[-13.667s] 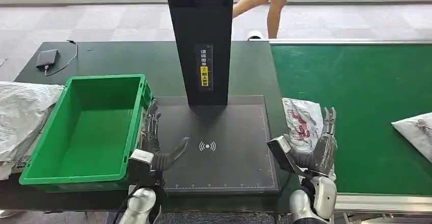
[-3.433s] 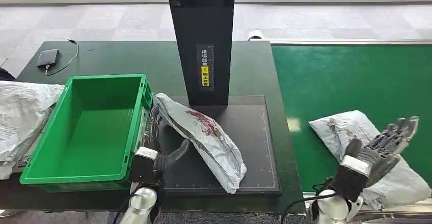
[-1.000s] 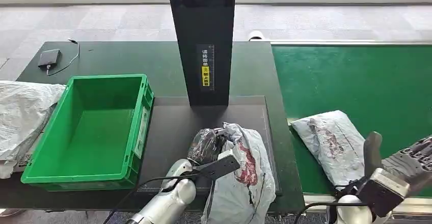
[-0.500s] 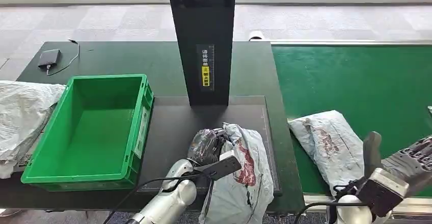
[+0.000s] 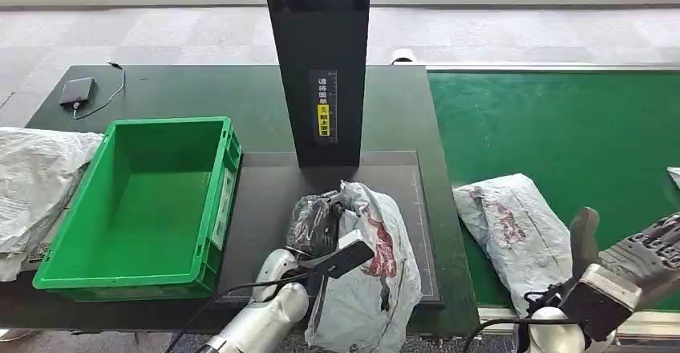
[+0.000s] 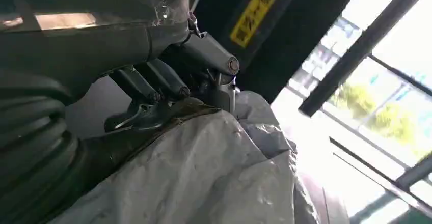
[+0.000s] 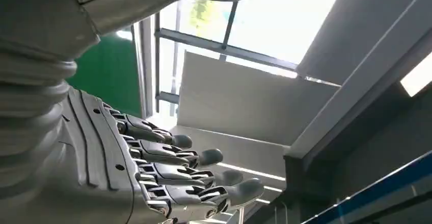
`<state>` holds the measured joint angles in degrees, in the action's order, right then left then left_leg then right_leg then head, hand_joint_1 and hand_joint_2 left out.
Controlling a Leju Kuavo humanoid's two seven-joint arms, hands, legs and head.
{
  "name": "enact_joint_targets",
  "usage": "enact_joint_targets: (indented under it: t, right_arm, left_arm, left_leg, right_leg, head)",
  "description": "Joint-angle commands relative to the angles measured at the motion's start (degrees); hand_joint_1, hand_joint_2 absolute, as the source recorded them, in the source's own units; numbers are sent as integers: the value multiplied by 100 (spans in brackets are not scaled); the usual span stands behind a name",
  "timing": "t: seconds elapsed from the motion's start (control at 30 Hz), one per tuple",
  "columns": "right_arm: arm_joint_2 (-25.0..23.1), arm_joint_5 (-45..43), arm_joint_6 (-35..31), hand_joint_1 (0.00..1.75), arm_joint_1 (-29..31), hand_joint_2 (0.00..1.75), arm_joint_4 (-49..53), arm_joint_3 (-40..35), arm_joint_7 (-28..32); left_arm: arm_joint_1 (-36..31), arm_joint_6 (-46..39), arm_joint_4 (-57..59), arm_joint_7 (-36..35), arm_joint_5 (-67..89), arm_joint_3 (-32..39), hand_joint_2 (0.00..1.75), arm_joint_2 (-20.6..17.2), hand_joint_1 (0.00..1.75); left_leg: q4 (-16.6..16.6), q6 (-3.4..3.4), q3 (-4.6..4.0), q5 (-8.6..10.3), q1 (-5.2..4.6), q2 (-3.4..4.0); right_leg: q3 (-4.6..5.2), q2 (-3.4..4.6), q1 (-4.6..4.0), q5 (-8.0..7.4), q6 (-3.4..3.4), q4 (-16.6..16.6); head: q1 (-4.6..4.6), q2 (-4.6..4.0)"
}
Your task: Moved the parcel from conveyor to table for the left to box.
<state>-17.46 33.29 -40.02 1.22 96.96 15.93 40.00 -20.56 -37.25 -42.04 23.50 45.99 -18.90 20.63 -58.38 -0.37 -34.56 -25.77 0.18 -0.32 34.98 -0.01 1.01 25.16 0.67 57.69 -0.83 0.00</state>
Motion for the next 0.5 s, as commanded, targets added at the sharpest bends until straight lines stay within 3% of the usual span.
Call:
enact_joint_targets:
  t: [0.03, 0.13, 0.5]
  right_arm:
    - [-254, -18, 2, 0, 270, 175, -305, 302, 0]
    - [-254, -25, 2, 0, 284, 175, -312, 349, 0]
    - [-254, -7, 2, 0, 299, 175, -326, 421, 0]
  left_arm:
    - [564, -275, -2961, 9, 1118, 1686, 175, -63, 175]
    - [551, -275, -3444, -179, 1339, 1807, 175, -63, 175]
    - [190, -275, -3525, -206, 1572, 2398, 175, -63, 175]
  left_leg:
    - [-1, -3, 2, -5, 5, 27]
    - [-1, -5, 2, -3, 5, 23]
    - [3, -5, 7, 0, 6, 12]
  right_leg:
    - [5, 25, -5, -4, -6, -1]
    - [6, 23, -6, -3, -5, 0]
    - [-2, 12, -6, -2, -6, -4]
  head:
    - [0, 0]
    - [0, 0]
    - [0, 0]
